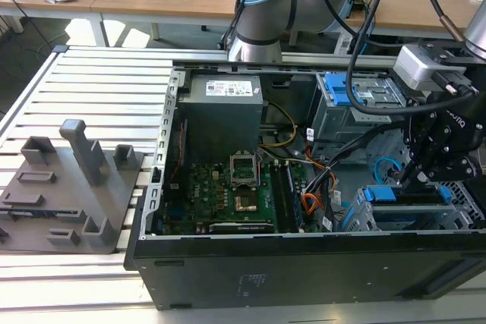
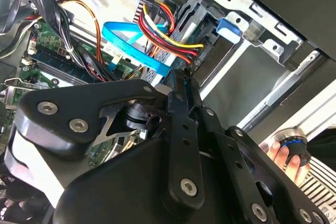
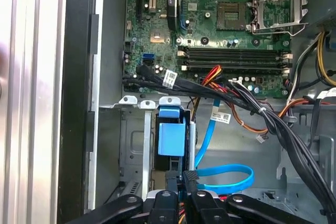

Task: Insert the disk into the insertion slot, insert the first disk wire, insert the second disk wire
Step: 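Insert the second disk wire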

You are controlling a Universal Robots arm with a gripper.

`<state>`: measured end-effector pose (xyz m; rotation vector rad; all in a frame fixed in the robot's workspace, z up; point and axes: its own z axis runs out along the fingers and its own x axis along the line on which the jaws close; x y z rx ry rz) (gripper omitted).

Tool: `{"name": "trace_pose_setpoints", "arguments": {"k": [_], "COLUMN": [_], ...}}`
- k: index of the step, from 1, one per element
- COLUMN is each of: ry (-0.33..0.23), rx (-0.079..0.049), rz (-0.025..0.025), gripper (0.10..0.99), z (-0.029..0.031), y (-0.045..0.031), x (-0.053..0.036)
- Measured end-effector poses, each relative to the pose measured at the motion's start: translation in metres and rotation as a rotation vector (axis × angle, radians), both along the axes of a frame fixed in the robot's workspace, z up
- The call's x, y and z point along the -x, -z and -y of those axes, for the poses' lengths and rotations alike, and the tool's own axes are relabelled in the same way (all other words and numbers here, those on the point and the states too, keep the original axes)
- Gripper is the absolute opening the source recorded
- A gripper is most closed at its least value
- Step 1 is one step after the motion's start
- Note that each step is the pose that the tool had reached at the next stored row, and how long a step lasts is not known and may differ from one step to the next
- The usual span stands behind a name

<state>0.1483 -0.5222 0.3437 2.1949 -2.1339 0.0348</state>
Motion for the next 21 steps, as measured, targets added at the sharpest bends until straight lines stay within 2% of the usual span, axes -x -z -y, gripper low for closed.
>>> {"name": "trace_pose_setpoints", "arguments": {"k": [19, 20, 21], "ry": [0.002, 0.002, 0.002], "rx": [0.000, -0.001, 0.000], "rz": [0.0000, 0.0000, 0.0000], "gripper": [0.161, 0.173, 0.235], "z": [0.0000, 0.0000, 0.0000], "y": [0.0079, 0.0083, 0.0083], "x": [-0.0011, -0.0011, -0.0011]}}
